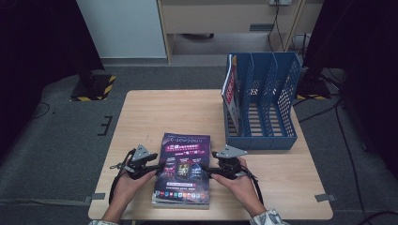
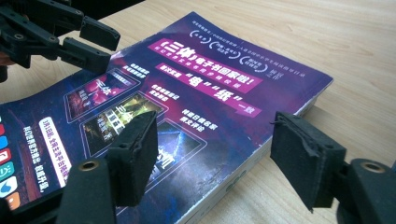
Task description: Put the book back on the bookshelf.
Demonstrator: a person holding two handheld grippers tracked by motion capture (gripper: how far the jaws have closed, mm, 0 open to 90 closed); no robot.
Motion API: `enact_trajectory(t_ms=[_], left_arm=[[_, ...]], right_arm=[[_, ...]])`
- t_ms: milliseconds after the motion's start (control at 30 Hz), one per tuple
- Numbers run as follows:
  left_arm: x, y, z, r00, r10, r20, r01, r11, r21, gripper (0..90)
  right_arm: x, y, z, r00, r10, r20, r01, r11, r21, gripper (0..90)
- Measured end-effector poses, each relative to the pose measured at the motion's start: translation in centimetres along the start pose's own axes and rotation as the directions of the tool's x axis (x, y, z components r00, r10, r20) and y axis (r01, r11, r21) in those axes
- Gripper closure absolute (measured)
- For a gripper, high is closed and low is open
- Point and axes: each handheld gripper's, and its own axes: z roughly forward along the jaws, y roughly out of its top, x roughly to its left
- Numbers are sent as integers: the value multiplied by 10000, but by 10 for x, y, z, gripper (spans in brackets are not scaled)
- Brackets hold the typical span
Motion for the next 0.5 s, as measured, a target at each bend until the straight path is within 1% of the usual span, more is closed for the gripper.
enact_trajectory(t_ms=[33, 100, 200, 267, 367, 467, 500], left_arm=[[0, 0, 2, 9999, -60, 121, 60, 10000, -34, 523], [-1, 1, 4, 9998, -36, 186, 37, 10000, -35, 541], [-2, 2, 4, 9998, -5, 176, 5, 10000, -11, 546], [-1, 2, 5, 9997, -40, 249, 40, 10000, 17, 546], [0, 2, 6, 9995, 23, 313, -23, 10000, -18, 547], [-2, 3, 8, 9995, 82, 304, -82, 10000, -23, 547], [-3, 4, 9, 9994, 179, 303, -178, 9998, -24, 547]], right_arm=[[-1, -1, 1, 10000, 43, -73, -42, 9999, 117, 297], [-1, -2, 1, 9999, 83, -89, -81, 9998, 194, 293], [-1, -3, 2, 9999, 105, -99, -102, 9996, 244, 284], [-1, -3, 2, 9999, 109, -88, -107, 9996, 268, 279], [-2, -4, 3, 9997, 217, -85, -214, 9993, 316, 263], [-3, -6, 6, 9995, 305, -105, -299, 9983, 500, 242], [-4, -7, 7, 9991, 391, -174, -380, 9975, 589, 232]])
